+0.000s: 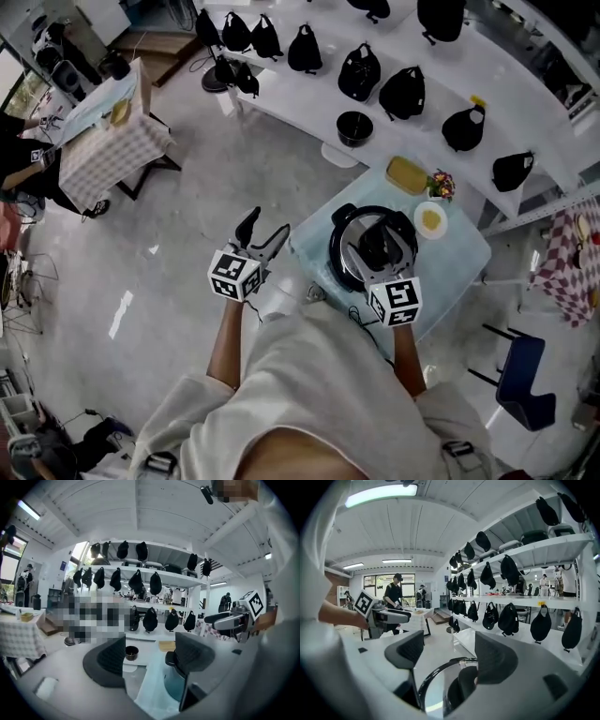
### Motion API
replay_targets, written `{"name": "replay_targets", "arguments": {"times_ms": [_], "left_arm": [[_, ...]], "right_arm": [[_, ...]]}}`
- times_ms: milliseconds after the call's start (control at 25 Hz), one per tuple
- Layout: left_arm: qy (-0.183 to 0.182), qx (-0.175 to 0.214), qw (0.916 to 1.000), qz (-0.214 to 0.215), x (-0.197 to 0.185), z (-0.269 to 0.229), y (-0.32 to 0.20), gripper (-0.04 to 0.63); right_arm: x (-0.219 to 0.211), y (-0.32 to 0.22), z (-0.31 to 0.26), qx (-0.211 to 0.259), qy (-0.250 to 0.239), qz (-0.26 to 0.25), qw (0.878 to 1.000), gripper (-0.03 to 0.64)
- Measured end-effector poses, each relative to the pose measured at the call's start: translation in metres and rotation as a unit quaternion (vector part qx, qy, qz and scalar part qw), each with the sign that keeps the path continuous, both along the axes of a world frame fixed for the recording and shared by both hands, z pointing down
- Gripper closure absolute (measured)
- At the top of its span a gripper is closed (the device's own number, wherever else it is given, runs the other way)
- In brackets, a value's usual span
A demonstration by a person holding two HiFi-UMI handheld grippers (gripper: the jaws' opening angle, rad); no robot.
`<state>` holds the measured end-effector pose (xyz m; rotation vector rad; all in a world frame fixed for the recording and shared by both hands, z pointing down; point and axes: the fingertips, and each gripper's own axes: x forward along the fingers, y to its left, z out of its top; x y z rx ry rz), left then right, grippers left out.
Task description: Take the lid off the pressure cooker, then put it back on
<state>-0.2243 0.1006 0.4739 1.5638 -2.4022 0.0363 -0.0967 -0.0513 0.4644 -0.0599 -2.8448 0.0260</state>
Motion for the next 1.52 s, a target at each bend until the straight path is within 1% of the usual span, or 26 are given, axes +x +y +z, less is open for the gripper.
{"name": "replay_targets", "arguments": {"times_ms": [120,280,360,440,520,600,800,920,1040,1160,1240,1360,1440,1520], "left_arm": [[0.004,-0.007,0.9991,0.042,-0.005,0.007,-0.038,0.282],[0.015,-0.006,0.9953,0.096,-0.009,0.017,-0.081,0.282],[0.019,-0.004,0.9918,0.126,-0.012,0.021,-0.103,0.282],[0.024,-0.001,0.9864,0.162,-0.011,0.026,-0.127,0.282],[0.031,0.0,0.9788,0.203,-0.009,0.032,-0.148,0.282],[0.035,0.001,0.9688,0.245,-0.007,0.037,-0.169,0.282],[0.04,-0.003,0.9348,0.353,-0.001,0.041,-0.207,0.282],[0.047,-0.009,0.9163,0.398,0.0,0.048,-0.213,0.282],[0.052,-0.016,0.899,0.435,0.002,0.054,-0.213,0.282],[0.054,-0.019,0.8844,0.463,0.004,0.056,-0.211,0.282],[0.056,-0.02,0.8781,0.475,0.003,0.057,-0.211,0.282],[0.057,-0.025,0.8721,0.485,0.005,0.058,-0.212,0.282],[0.059,-0.025,0.8724,0.485,0.006,0.058,-0.212,0.282],[0.064,-0.023,0.877,0.476,0.004,0.058,-0.216,0.282]], "right_arm": [[0.0,-0.019,0.006,-0.003,0.011,0.025,1.0,0.291],[0.005,-0.038,0.012,-0.011,0.022,0.06,0.998,0.291],[0.008,-0.048,0.015,-0.006,0.03,0.082,0.996,0.291],[0.013,-0.057,0.02,-0.003,0.04,0.112,0.993,0.291],[0.021,-0.063,0.026,-0.002,0.052,0.145,0.988,0.291],[0.026,-0.068,0.031,0.0,0.063,0.177,0.982,0.291],[0.035,-0.065,0.041,-0.009,0.083,0.261,0.962,0.291],[0.036,-0.059,0.049,-0.014,0.096,0.299,0.949,0.291],[0.037,-0.051,0.053,-0.013,0.11,0.324,0.939,0.291],[0.039,-0.041,0.055,-0.008,0.124,0.339,0.932,0.291],[0.039,-0.037,0.057,-0.006,0.136,0.344,0.929,0.291],[0.038,-0.038,0.058,-0.002,0.149,0.34,0.929,0.291],[0.038,-0.039,0.061,-0.002,0.157,0.333,0.93,0.291],[0.038,-0.041,0.068,-0.003,0.17,0.322,0.931,0.291]]}}
